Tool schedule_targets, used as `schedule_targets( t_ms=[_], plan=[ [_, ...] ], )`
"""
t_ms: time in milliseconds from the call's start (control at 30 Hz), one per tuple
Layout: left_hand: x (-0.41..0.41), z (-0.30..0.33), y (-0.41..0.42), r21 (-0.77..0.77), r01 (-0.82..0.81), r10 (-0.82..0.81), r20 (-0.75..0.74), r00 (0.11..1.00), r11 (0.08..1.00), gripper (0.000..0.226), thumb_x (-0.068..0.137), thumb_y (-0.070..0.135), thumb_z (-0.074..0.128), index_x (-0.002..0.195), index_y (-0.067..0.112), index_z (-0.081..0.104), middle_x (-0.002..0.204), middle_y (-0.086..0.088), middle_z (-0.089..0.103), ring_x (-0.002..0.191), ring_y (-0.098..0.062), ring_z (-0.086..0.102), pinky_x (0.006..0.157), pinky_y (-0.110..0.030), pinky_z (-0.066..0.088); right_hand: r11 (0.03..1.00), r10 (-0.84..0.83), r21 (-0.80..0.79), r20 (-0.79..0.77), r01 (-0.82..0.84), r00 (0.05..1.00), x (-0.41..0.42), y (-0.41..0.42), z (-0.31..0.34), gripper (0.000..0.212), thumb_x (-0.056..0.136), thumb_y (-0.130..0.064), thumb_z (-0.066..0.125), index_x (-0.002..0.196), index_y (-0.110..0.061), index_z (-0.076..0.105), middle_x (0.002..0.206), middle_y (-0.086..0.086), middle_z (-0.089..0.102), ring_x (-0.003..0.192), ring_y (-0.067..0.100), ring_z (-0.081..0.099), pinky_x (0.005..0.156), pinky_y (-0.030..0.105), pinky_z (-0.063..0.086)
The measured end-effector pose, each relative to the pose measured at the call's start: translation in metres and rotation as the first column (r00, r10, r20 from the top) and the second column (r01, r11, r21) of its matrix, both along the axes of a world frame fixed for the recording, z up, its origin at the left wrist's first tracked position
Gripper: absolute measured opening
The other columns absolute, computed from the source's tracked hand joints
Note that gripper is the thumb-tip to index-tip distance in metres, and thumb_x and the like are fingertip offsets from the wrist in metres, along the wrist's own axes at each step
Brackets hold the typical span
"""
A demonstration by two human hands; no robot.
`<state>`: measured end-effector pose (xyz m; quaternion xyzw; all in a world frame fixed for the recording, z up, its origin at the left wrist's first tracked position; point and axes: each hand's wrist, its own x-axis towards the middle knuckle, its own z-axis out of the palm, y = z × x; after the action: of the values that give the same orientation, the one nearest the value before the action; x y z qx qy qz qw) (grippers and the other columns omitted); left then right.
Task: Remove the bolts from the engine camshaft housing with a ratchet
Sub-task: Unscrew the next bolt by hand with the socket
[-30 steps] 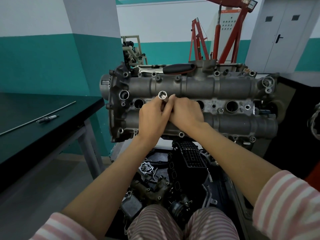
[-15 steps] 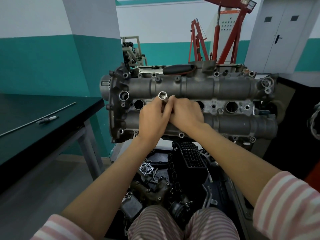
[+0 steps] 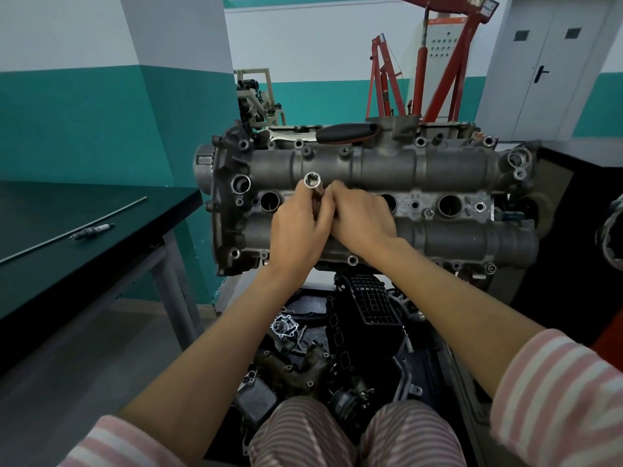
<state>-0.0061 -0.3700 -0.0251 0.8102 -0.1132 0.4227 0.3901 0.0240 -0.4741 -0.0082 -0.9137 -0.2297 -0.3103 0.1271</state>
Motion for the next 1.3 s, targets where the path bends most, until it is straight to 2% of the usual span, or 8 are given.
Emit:
schedule_targets(
  t_ms=[167, 267, 467, 633, 867, 967, 1067, 1300],
  plan=[
    [-0.0004, 0.0044, -0.0014, -0.051, 0.011, -0.012, -0.008, 1.000, 0.999, 0.041, 0.093, 0.034, 0.055, 0.058, 0.016, 0.045, 0.044, 0.009, 0.039, 0.043, -0.008, 0.038, 0.048, -0.020, 0.031, 0.999, -0.024, -0.020, 0.046, 0.025, 0.999, -0.0003, -0.0003, -0.0001, 0.030, 0.094, -0.031, 0.038, 0.089, -0.011, 0.059, 0.080, 0.011, 0.065, 0.074, 0.032, 0.060, 0.052, 0.030, 0.020],
    [-0.0016, 0.0023, -0.0023, -0.038, 0.018, -0.018, -0.003, 1.000, 0.999, 0.040, 0.094, 0.033, 0.054, 0.065, 0.005, 0.054, 0.046, 0.005, 0.042, 0.044, -0.010, 0.039, 0.051, -0.024, 0.036, 0.999, -0.015, -0.039, 0.035, 0.016, 0.999, -0.0007, -0.0001, 0.0001, 0.020, 0.093, -0.028, 0.040, 0.088, -0.012, 0.052, 0.083, 0.012, 0.065, 0.076, 0.033, 0.060, 0.055, 0.031, 0.025],
    [-0.0025, -0.0004, -0.0005, -0.017, 0.001, -0.001, 0.026, 1.000, 1.000, 0.024, 0.094, 0.026, 0.053, 0.080, 0.006, 0.057, 0.052, 0.007, 0.045, 0.049, -0.009, 0.044, 0.051, -0.021, 0.035, 0.999, 0.021, 0.026, -0.021, -0.020, 1.000, -0.0014, -0.0005, 0.0000, 0.023, 0.093, -0.032, 0.043, 0.100, -0.010, 0.037, 0.070, 0.002, 0.053, 0.055, 0.022, 0.045, 0.046, 0.030, 0.024],
    [-0.0017, -0.0017, 0.0020, -0.007, 0.032, -0.032, 0.024, 0.999, 0.999, 0.024, 0.093, 0.023, 0.052, 0.072, 0.012, 0.049, 0.049, 0.008, 0.040, 0.051, -0.012, 0.044, 0.049, -0.018, 0.032, 1.000, 0.000, 0.004, -0.010, 0.000, 1.000, -0.0001, -0.0008, 0.0007, 0.019, 0.091, -0.032, 0.041, 0.084, -0.018, 0.052, 0.081, 0.008, 0.065, 0.076, 0.031, 0.060, 0.057, 0.030, 0.027],
    [0.0023, 0.0045, 0.0001, -0.040, 0.037, -0.036, 0.041, 0.999, 0.999, 0.043, 0.091, 0.030, 0.059, 0.056, 0.012, 0.043, 0.043, 0.009, 0.032, 0.042, -0.010, 0.032, 0.047, -0.022, 0.030, 1.000, -0.022, 0.001, 0.006, 0.022, 1.000, 0.0019, 0.0010, 0.0000, 0.026, 0.091, -0.032, 0.041, 0.081, -0.014, 0.058, 0.080, 0.010, 0.066, 0.075, 0.031, 0.061, 0.056, 0.030, 0.026],
    [0.0012, 0.0031, -0.0008, -0.053, 0.039, -0.037, 0.035, 0.999, 0.998, 0.042, 0.092, 0.031, 0.058, 0.059, 0.006, 0.050, 0.044, 0.006, 0.034, 0.043, -0.010, 0.032, 0.047, -0.024, 0.031, 1.000, -0.010, 0.013, -0.019, 0.010, 1.000, 0.0009, 0.0013, 0.0006, 0.020, 0.089, -0.032, 0.042, 0.073, -0.021, 0.046, 0.077, 0.007, 0.065, 0.071, 0.029, 0.059, 0.053, 0.029, 0.024],
    [-0.0017, 0.0016, -0.0001, -0.025, 0.034, -0.032, 0.057, 0.998, 0.999, 0.037, 0.093, 0.028, 0.054, 0.059, 0.020, 0.044, 0.046, 0.002, 0.041, 0.047, -0.016, 0.041, 0.047, -0.021, 0.031, 1.000, -0.025, -0.003, -0.016, 0.025, 1.000, 0.0008, 0.0017, 0.0006, 0.021, 0.091, -0.029, 0.039, 0.070, -0.023, 0.041, 0.074, 0.004, 0.063, 0.071, 0.028, 0.059, 0.048, 0.030, 0.018],
    [-0.0004, -0.0004, 0.0008, -0.025, 0.013, -0.012, 0.044, 0.999, 1.000, 0.024, 0.089, 0.026, 0.055, 0.080, 0.003, 0.054, 0.057, -0.002, 0.053, 0.055, -0.015, 0.050, 0.053, -0.025, 0.039, 1.000, -0.031, -0.003, -0.031, 0.031, 0.999, 0.0006, 0.0008, 0.0000, 0.017, 0.092, -0.028, 0.041, 0.078, -0.018, 0.041, 0.085, 0.008, 0.065, 0.076, 0.029, 0.057, 0.060, 0.031, 0.027]
  ],
)
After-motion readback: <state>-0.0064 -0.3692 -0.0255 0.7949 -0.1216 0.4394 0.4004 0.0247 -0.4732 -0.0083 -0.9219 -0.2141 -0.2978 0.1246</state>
